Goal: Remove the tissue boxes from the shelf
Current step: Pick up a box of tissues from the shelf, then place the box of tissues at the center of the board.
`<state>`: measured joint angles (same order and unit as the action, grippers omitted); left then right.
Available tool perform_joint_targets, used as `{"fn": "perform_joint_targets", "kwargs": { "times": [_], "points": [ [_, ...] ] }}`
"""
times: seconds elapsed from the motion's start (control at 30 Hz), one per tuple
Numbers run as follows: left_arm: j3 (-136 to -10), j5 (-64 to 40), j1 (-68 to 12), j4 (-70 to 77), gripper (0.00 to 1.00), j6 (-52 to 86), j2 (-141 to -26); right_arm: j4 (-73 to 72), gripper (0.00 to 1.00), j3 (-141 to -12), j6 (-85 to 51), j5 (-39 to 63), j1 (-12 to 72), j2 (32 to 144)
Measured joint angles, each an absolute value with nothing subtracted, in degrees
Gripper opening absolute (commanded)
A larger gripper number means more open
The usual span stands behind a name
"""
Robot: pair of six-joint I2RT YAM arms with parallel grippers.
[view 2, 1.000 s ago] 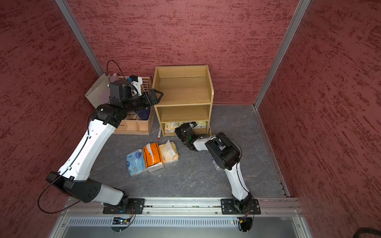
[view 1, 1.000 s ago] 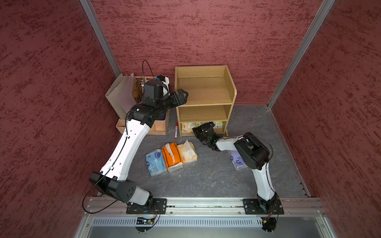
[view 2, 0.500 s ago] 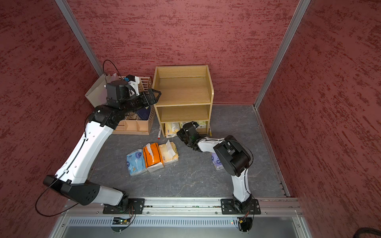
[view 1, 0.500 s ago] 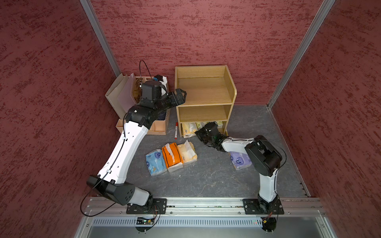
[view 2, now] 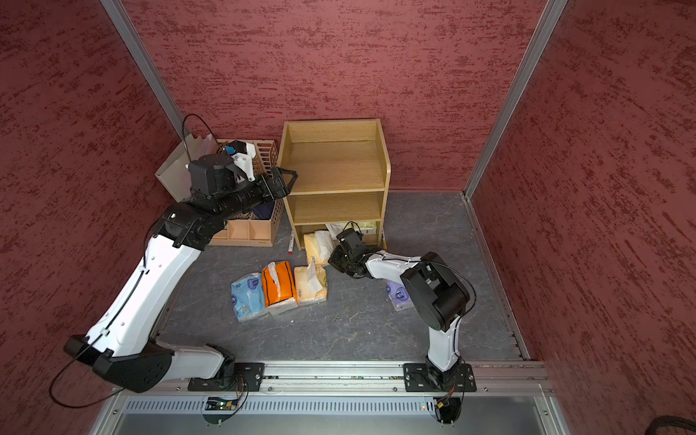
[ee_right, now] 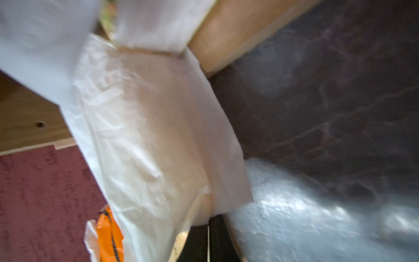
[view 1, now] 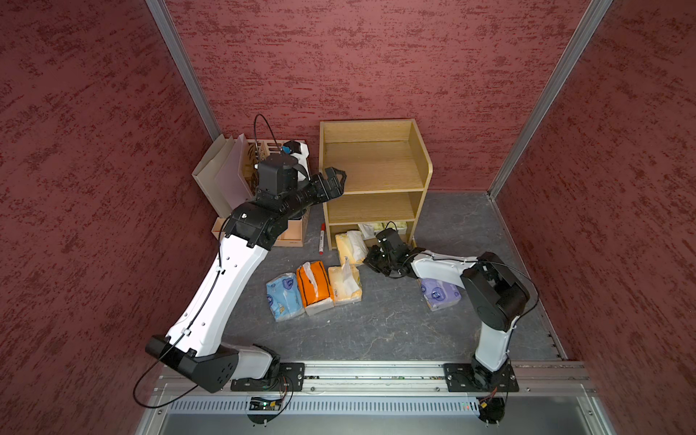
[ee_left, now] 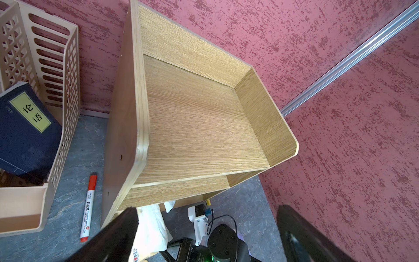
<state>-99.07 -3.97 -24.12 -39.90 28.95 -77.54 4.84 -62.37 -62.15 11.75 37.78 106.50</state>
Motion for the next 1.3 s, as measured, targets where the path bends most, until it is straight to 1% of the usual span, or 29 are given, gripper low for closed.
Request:
{"fn": "perform_joint_targets", "kwargs": {
  "times": [0.3,0.43,0.7,0.97,1.17,1.23,1.27,1.3],
  "points": [
    [-98.3,-1.1,-25.43,-40.27,1.0,29.12,-74.7,15.49,0.0,-60.75,-53.49,10.17,37.78,98.78],
    [-98.21,-0.69,-25.69,-40.42,1.0,29.15,-74.28,18.92,0.0,-57.67,-51.35,8.32,37.76,94.35],
    [-97.1,0.47,-27.14,-40.71,1.0,29.19,-74.13,25.85,0.0,-48.21,-50.5,4.84,37.76,84.68],
    [-96.49,0.56,-27.99,-40.47,1.0,29.54,-74.13,35.55,0.0,-45.32,-49.89,-0.6,36.91,72.82],
    [-96.49,0.58,-28.32,-39.64,1.0,29.71,-74.22,42.26,0.0,-42.17,-50.33,-2.92,36.36,66.3],
    [-96.49,0.75,-28.32,-39.35,1.0,29.71,-74.35,44.05,0.08,-41.54,-50.52,-3.18,36.32,64.88],
    [-96.49,0.93,-28.32,-39.33,1.0,29.71,-74.43,44.73,0.15,-41.45,-50.5,-3.22,36.32,64.49],
    [-96.49,1.13,-28.32,-39.31,1.0,29.71,-74.48,45.5,0.27,-41.45,-50.74,-3.27,36.29,64.14]
  ]
}}
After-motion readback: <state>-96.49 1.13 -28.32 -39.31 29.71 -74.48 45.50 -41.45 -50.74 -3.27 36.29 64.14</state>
